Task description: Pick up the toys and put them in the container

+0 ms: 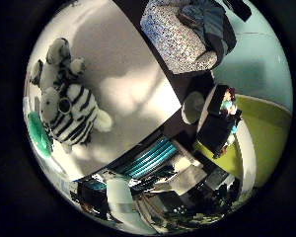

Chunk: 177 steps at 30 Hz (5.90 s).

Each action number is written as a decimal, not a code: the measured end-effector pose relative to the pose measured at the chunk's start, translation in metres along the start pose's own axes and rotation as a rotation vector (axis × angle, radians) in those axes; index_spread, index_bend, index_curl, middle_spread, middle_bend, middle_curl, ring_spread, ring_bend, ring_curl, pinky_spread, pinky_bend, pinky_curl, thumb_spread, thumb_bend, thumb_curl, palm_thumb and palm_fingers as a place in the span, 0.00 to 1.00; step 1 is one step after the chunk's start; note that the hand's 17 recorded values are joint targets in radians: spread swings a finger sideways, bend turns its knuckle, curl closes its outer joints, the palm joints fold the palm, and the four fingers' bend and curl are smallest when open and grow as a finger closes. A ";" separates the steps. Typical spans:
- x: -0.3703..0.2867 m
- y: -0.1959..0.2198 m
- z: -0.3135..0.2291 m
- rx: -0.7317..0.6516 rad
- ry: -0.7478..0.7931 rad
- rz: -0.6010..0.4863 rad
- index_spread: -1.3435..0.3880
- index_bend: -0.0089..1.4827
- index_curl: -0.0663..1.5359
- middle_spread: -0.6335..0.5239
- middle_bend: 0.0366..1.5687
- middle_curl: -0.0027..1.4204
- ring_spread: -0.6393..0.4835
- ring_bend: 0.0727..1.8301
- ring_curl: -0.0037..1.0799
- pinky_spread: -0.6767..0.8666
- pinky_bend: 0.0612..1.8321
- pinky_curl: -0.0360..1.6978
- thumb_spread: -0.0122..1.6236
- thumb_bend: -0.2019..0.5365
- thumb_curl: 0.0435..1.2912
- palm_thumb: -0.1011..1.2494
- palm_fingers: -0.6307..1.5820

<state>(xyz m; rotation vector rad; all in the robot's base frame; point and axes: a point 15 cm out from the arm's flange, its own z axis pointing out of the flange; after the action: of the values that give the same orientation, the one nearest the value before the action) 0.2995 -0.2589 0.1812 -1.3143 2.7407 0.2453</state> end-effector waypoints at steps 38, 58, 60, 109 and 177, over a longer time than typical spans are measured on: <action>-0.028 0.032 0.060 -0.255 0.008 -0.087 0.59 0.11 0.19 0.36 0.34 0.31 0.35 0.47 0.38 0.29 0.42 0.21 0.64 0.26 0.25 0.60 0.72; -0.030 0.025 0.010 -0.133 0.015 -0.151 0.57 0.69 0.62 0.35 0.80 0.67 0.32 0.72 0.74 0.30 0.75 0.50 0.52 0.26 0.49 0.88 0.73; -0.031 0.025 -0.009 -0.092 0.018 -0.156 0.58 0.69 0.63 0.36 0.81 0.67 0.32 0.73 0.76 0.31 0.75 0.52 0.50 0.25 0.51 0.89 0.72; -0.413 0.353 -0.295 0.206 -0.151 -1.138 0.58 0.64 0.70 0.39 0.81 0.66 0.30 0.67 0.89 0.29 0.62 0.70 0.39 0.25 0.67 0.84 0.75; -0.204 0.127 -0.185 0.080 0.078 -0.706 0.55 0.11 0.21 0.57 0.11 0.23 0.76 0.13 0.23 0.76 0.22 0.22 0.72 0.25 0.24 0.51 0.38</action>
<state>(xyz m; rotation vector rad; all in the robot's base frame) 0.3258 -0.0583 0.4077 -2.1715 2.1188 0.0237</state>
